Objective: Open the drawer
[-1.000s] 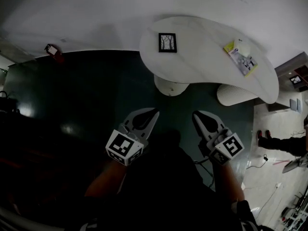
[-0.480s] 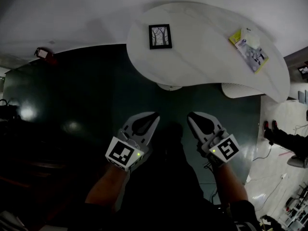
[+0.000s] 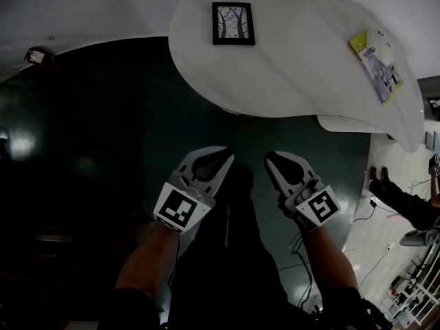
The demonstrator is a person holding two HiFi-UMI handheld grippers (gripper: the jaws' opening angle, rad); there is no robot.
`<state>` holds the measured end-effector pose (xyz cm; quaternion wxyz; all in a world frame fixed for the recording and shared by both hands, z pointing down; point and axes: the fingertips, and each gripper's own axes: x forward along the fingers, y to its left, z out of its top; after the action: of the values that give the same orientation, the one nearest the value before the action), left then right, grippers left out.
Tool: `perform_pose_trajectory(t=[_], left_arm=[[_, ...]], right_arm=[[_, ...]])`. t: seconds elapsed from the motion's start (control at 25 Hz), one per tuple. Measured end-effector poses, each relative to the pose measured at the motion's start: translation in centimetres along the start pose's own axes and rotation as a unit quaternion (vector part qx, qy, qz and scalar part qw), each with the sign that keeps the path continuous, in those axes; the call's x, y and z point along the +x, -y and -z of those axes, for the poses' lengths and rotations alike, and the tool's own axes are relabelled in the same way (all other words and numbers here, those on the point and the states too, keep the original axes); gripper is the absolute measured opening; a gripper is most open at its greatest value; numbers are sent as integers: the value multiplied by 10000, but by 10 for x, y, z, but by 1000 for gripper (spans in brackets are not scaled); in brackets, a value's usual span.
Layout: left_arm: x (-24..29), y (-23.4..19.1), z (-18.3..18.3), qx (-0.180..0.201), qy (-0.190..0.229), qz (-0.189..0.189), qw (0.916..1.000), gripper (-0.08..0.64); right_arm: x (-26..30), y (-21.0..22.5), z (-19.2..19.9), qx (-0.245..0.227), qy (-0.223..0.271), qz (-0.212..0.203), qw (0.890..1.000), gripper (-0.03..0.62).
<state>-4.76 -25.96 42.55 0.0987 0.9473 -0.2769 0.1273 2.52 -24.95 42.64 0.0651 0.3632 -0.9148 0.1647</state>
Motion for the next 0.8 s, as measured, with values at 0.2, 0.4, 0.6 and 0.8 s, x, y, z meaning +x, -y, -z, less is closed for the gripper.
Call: perform_pose_trajectory(t=[0.2,0.4,0.6,0.8], left_arm=[[20,-8,45,10,-85,269,9996,64],[41,-21,86,75,-108,321,9994,64],[57,-39,117,126,-67,225,9996,64],[79,-49,139,134,-72,213,9997,64]], right_arm=[[22,20,29,-34,-12,115,9999,18],[39,39,67,-169,-40,255,9995,18],[55,57,105,-255,-83,330,9991,18],[72,74,126,-268,-75,350,9990,18]])
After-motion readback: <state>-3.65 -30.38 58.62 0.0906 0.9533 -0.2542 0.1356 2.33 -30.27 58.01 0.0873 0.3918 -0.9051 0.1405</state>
